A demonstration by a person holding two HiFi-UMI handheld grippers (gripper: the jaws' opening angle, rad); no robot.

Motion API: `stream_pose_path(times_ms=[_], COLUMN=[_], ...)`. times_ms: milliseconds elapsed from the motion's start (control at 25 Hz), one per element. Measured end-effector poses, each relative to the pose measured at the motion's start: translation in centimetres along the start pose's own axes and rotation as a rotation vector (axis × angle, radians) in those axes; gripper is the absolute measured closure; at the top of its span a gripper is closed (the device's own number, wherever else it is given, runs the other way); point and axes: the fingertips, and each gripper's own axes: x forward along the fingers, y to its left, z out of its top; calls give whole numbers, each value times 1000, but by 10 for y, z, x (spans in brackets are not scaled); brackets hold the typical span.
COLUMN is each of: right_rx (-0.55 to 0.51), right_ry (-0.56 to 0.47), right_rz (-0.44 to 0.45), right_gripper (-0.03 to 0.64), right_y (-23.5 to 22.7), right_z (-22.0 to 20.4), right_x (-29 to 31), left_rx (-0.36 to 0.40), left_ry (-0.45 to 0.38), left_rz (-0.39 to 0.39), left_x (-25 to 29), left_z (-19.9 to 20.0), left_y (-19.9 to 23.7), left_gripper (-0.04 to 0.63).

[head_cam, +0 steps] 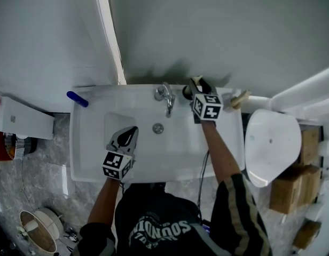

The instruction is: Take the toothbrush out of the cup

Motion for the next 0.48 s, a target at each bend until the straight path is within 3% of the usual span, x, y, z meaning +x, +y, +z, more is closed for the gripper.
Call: stream_pose_path(times_ms=[480], right_rx=[7], right_ry=[-162], right_rz=[0], right_gripper=[462], right_y=[-6], right_z=[69], right_x=[-77], left_rx=[38], left_ry=[-65], left_rz=[16], left_x=[-21], left_z=[22], left_y=[-30], left_gripper=[597])
